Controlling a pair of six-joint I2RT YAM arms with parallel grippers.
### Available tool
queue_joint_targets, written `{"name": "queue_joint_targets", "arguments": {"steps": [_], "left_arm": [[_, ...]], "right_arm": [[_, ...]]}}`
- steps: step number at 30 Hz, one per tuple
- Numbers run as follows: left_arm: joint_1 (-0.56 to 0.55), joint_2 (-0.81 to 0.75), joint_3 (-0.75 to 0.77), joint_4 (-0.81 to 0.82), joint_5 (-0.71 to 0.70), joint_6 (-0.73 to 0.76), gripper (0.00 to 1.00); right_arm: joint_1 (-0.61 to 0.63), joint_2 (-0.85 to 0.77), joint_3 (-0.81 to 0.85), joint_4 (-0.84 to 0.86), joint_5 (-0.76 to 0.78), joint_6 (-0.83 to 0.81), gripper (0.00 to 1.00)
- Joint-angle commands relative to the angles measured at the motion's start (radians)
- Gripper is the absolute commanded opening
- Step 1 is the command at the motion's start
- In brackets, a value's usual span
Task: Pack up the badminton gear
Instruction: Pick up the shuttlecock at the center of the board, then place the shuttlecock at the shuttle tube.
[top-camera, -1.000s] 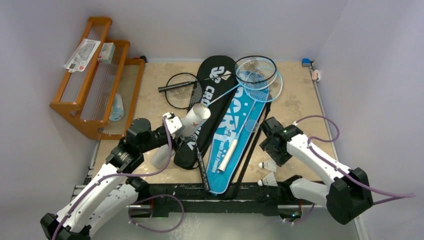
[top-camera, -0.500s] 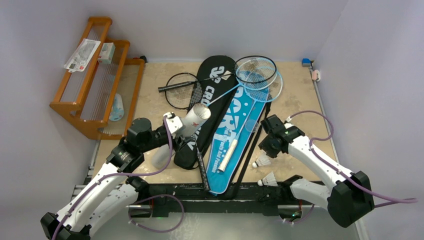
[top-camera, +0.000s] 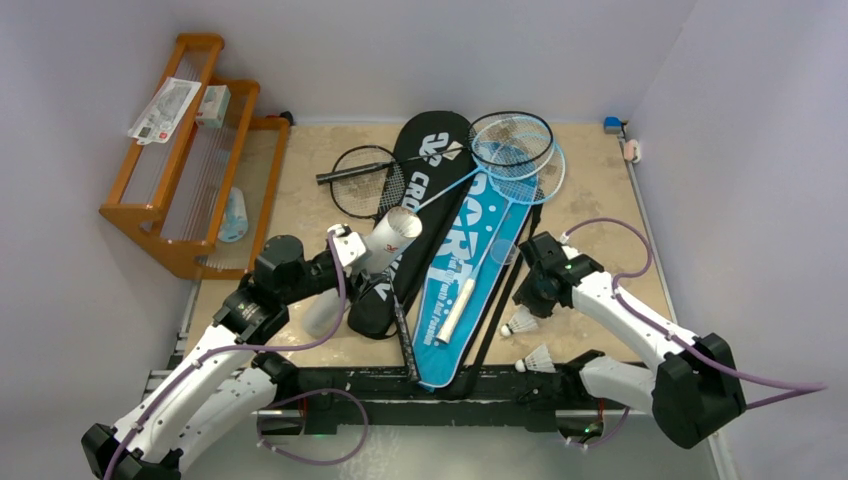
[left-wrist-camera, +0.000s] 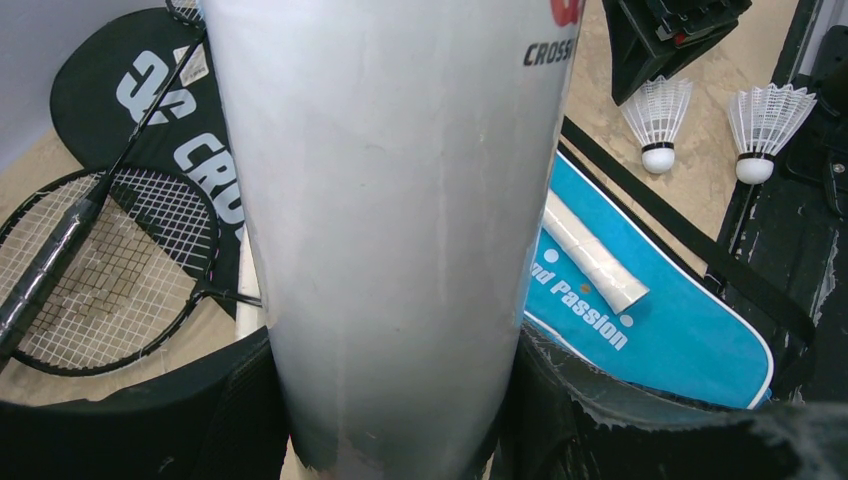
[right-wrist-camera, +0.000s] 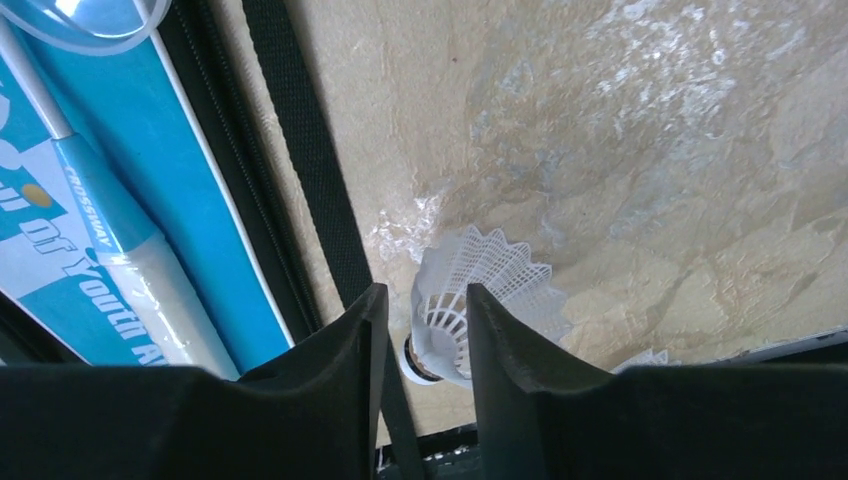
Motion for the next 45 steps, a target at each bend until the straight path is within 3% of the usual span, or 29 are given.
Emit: {"name": "queue_joint_targets", "arguments": {"steps": [1, 6, 13, 18, 22, 30, 36, 40, 45], "left_arm": [[0.005, -0.002, -0.001, 0.051, -0.002, -0.015, 0.44], [0.005, 0.0, -0.001, 0.051, -0.003, -0.015, 0.44], [0.005, 0.003, 0.0, 0.05, -0.004, -0.014, 0.44], [0.004, 0.013, 0.001, 0.051, 0.011, -0.015, 0.44], [0.004, 0.016, 0.003, 0.054, 0.049, -0.015, 0.44], [0.005, 0.021, -0.004, 0.091, 0.228, -0.032, 0.44], [0.005, 0.024, -0.006, 0.096, 0.236, -0.032, 0.45], [0.005, 0.034, -0.005, 0.092, 0.232, -0.034, 0.45], [0.004, 0.041, -0.003, 0.089, 0.219, -0.032, 0.44]], "right_arm": [[-0.004, -0.003, 0.004, 0.03, -0.032, -0.065, 0.31], [-0.005, -0.015, 0.045, 0.009, -0.026, -0.125, 0.0], [-0.005, -0.065, 0.182, -0.04, -0.019, -0.2, 0.0], [-0.005, -0.107, 0.335, 0.038, -0.073, -0.346, 0.0], [-0.004, -0.143, 0.415, 0.198, -0.197, -0.452, 0.0], [-0.003, -0.155, 0.472, 0.672, -0.597, -0.582, 0.0], [-0.003, -0.114, 0.499, 0.934, -0.927, -0.558, 0.0], [0.001, -0.101, 0.496, 1.075, -1.049, -0.496, 0.0], [0.013, -0.103, 0.523, 1.07, -1.068, -0.513, 0.0]]}}
